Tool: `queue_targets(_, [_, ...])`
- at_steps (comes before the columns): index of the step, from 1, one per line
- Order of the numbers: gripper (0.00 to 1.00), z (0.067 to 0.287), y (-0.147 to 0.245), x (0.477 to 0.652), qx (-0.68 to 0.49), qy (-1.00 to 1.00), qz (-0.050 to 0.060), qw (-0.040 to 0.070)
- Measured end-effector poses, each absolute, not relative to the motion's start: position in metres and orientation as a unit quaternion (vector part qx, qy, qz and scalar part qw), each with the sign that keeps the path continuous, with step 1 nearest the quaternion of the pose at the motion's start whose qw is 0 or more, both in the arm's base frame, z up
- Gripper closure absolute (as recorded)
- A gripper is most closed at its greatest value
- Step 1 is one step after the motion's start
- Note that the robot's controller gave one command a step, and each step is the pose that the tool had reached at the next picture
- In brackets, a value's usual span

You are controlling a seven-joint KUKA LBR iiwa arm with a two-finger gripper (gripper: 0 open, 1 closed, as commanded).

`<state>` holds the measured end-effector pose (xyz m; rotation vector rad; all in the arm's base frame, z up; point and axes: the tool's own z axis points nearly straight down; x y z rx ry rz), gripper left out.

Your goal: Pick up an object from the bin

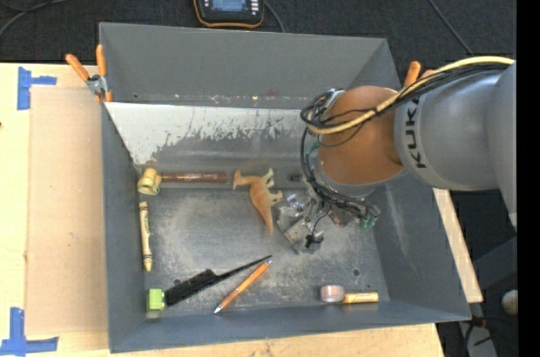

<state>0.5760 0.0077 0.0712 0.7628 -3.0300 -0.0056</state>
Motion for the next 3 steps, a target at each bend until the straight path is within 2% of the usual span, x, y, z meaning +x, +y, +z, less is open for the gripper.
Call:
queue_targets(1, [1.0,0.071,0.009,0.576,0.244,-0.97,-0.002,0.008])
queue_targets(3, [1.0,0.108,0.011,0.574,0.244,-0.97,-0.004,0.01])
